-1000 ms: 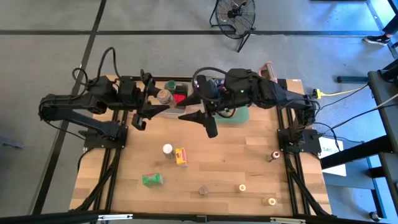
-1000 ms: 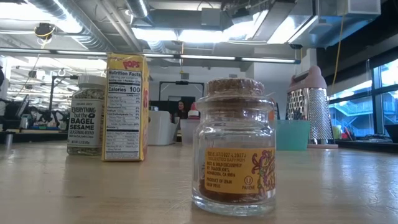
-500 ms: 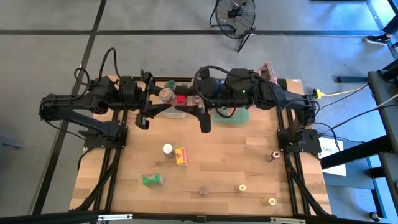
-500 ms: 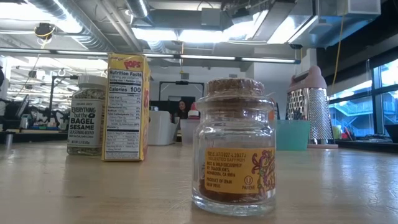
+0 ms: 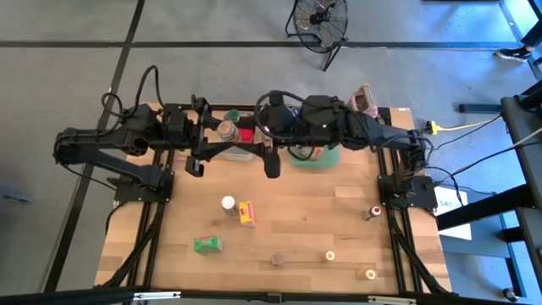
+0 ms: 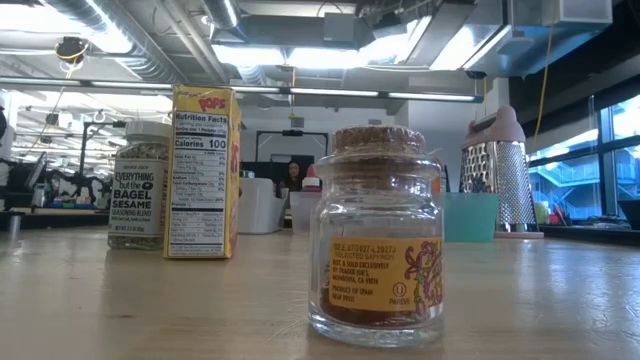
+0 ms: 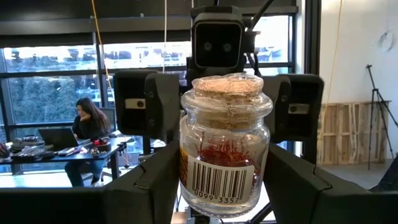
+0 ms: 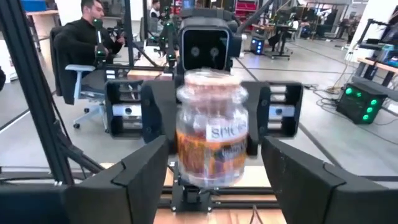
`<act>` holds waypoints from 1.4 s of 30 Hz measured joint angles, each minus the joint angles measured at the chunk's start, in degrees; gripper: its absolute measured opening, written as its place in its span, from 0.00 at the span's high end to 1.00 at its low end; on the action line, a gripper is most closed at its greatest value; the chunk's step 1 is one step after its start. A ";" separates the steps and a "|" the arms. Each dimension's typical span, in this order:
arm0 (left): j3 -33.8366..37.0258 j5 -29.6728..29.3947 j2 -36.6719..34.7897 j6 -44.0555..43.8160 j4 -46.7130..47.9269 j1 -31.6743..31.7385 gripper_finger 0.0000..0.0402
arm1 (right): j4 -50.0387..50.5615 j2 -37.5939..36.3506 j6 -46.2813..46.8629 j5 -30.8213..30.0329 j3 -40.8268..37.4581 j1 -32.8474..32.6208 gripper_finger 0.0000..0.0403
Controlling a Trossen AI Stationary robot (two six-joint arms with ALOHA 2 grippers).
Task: Pick & Place Kitchen Items
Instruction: Put the right brown seasoning bottle into the gray bin
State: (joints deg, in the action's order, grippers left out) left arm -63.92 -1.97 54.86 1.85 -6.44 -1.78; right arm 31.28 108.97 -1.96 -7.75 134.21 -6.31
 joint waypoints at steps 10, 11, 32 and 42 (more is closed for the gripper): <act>0.00 0.10 0.10 0.02 1.30 0.00 0.52 | -3.19 0.78 -1.91 -0.15 0.00 0.00 0.35; 0.00 0.10 0.08 0.02 1.51 0.00 0.52 | -3.44 0.78 -1.89 -0.15 0.00 0.00 0.35; 0.07 0.06 0.26 0.43 1.89 0.00 0.52 | -4.93 2.46 -1.77 0.97 0.04 0.02 0.35; 0.07 0.25 0.28 0.63 2.42 0.00 0.52 | -4.75 2.97 -1.43 3.88 0.07 0.74 0.43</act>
State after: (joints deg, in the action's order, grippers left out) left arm -63.86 -1.72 55.14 2.49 -4.03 -1.78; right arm 26.53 111.94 -3.39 -3.87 134.28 -5.56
